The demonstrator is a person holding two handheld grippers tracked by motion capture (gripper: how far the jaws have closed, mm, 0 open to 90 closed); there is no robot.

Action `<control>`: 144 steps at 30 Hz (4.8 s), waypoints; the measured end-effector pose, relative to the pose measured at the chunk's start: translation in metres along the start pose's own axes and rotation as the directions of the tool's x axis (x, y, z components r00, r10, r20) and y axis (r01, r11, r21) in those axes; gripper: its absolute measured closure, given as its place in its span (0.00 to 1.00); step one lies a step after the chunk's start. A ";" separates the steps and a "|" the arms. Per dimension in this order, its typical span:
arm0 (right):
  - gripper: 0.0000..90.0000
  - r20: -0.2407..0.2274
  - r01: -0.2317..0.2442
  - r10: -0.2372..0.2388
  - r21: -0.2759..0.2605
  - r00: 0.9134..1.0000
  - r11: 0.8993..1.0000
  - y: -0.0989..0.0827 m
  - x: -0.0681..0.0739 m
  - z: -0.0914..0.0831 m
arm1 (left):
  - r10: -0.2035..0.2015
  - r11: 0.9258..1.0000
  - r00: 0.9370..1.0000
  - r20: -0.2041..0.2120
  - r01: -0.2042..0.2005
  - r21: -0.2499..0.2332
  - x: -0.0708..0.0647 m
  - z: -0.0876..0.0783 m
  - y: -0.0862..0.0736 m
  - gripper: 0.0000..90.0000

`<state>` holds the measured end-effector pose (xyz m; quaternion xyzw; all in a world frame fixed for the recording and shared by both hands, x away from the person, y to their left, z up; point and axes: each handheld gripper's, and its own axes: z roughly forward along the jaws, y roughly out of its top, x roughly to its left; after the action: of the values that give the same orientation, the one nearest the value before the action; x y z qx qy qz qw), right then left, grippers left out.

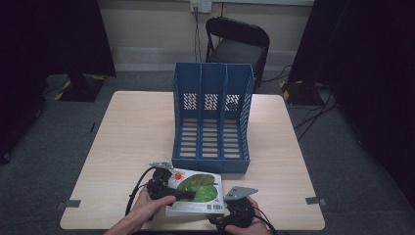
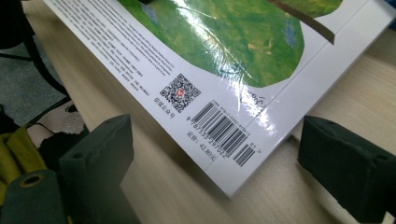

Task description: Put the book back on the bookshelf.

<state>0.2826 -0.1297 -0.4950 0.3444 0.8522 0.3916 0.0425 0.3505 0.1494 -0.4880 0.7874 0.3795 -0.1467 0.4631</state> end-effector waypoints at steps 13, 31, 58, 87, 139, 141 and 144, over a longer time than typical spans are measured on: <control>0.22 -0.038 -0.021 0.020 -0.037 0.999 0.999 0.005 -0.010 -0.013 | 0.106 0.994 0.994 0.036 -0.105 -0.033 -0.012 -0.004 0.002 0.63; 0.25 -0.123 -0.128 0.115 -0.100 0.986 0.987 0.017 -0.048 -0.016 | 0.304 0.952 0.950 0.070 -0.302 -0.043 -0.036 -0.004 0.006 0.80; 0.56 -0.186 -0.068 0.037 -0.164 0.982 0.984 0.011 -0.033 -0.050 | 0.318 0.948 0.947 0.053 -0.318 -0.010 -0.030 -0.006 0.003 0.69; 0.79 -0.117 0.047 -0.070 -0.189 0.991 0.981 0.015 -0.026 -0.057 | 0.274 0.959 0.958 -0.085 -0.279 -0.054 -0.015 -0.034 0.004 0.51; 0.69 -0.054 0.077 -0.088 -0.185 0.995 0.980 0.019 0.014 -0.012 | 0.306 0.952 0.938 -0.161 -0.303 0.042 -0.011 -0.014 0.004 0.32; 0.67 -0.051 0.100 -0.112 -0.197 0.992 0.975 0.018 0.019 -0.010 | 0.325 0.946 0.929 -0.178 -0.320 0.056 -0.015 -0.012 0.003 0.29; 0.73 -0.019 0.114 -0.121 -0.210 0.993 0.971 0.016 0.023 -0.010 | 0.320 0.947 0.930 -0.182 -0.315 0.056 -0.015 -0.012 0.003 0.28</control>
<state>0.2705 -0.1143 -0.4718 0.2808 0.8258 0.4811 0.0881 0.3410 0.1514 -0.4707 0.8546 0.2875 0.0004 0.4324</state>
